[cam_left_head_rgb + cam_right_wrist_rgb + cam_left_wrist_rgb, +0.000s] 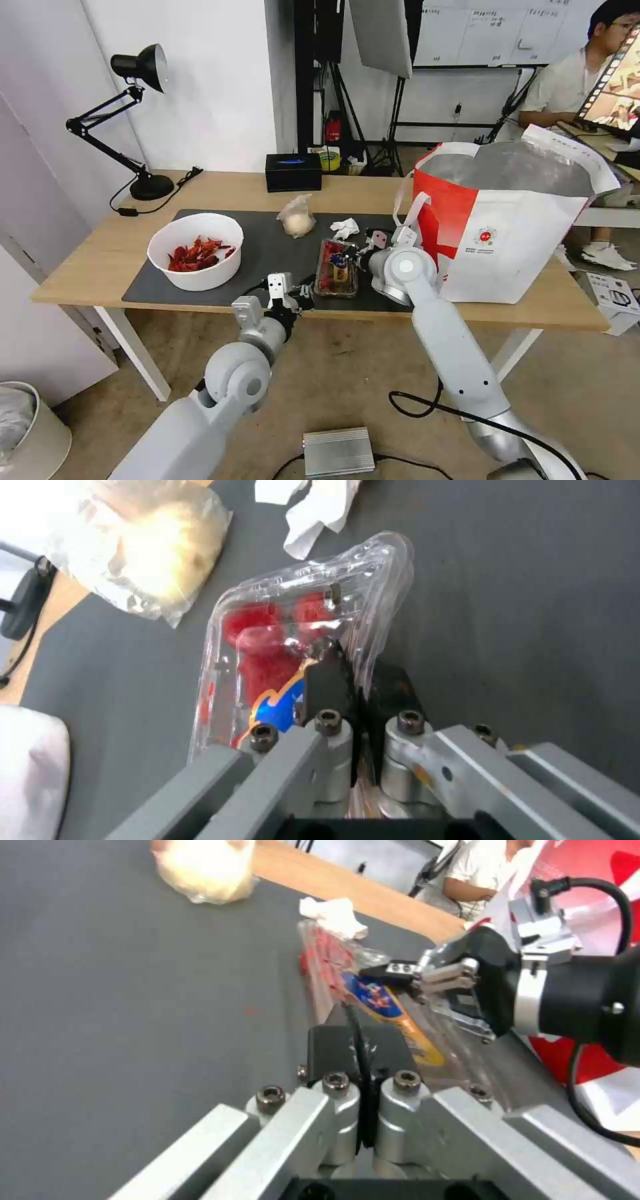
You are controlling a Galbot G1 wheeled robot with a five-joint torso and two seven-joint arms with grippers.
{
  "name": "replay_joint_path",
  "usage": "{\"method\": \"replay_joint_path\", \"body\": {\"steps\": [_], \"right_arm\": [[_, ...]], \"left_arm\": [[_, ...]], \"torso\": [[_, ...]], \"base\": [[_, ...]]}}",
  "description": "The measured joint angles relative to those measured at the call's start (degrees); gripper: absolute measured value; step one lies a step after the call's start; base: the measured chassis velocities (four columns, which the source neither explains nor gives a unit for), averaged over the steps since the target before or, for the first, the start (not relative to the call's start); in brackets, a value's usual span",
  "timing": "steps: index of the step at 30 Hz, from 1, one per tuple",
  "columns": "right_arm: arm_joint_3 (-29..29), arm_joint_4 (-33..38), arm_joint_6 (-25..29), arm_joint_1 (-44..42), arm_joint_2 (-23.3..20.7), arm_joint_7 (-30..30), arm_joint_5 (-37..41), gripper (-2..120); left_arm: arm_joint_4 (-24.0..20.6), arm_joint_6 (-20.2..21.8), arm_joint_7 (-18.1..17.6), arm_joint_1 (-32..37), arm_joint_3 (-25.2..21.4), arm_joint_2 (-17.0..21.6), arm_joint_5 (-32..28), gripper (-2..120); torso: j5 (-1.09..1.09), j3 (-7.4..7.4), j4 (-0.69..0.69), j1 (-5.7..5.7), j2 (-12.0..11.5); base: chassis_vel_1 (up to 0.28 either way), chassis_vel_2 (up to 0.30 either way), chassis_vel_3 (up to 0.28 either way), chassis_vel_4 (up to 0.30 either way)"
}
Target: Pick up the trash from the table and place it into the takeout bag.
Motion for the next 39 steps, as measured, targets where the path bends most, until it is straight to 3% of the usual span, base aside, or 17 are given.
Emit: {"method": "replay_joint_path", "body": {"steps": [4, 11, 21, 28, 33, 39], "right_arm": [[0.34, 0.52, 0.02, -0.27, 0.08, -0.04, 0.05, 1], [1.22, 2.78, 0.92, -1.15, -0.05, -1.97, 0.12, 1], [2.36, 6.84, 2.52, -1.81, -1.65, -3.95, 0.41, 1], [3.42, 14.84, 5.55, -3.49, -5.88, -7.67, -0.92, 1], [4.15, 18.27, 6.35, -4.13, -7.90, -8.23, -1.99, 1], [5.48, 23.66, 11.41, -6.96, -11.11, -16.62, -15.17, 1]], "left_arm": [[-0.57, -0.03, 1.09, 1.39, -1.49, 0.72, 1.66, 0], [-2.58, -1.58, 3.29, 4.87, -3.73, 2.49, 5.06, 28], [-5.23, -1.71, 3.45, 7.45, -4.90, 2.74, 6.45, 60], [-7.99, -2.01, 3.28, 9.80, -6.45, 3.86, 6.39, 91], [-8.37, -2.01, 3.21, 10.13, -6.48, 3.96, 6.32, 99], [-8.53, -2.01, 2.97, 10.76, -6.21, 3.59, 6.32, 100]], "torso": [[0.00, 0.00, -0.01, 0.00, 0.00], [0.01, 0.01, 0.01, 0.00, -0.01], [0.01, 0.00, 0.00, 0.00, -0.01], [0.01, -0.01, 0.01, 0.00, 0.00], [0.01, -0.01, 0.00, 0.00, 0.00], [0.02, -0.01, -0.01, 0.00, 0.00]], "base": [[0.000, 0.000, 0.000, 0.000], [0.000, 0.000, 0.000, 0.000], [0.000, 0.000, 0.000, 0.000], [0.000, 0.000, 0.000, 0.000], [0.000, 0.000, 0.000, 0.000], [0.000, 0.000, 0.000, 0.000]]}}
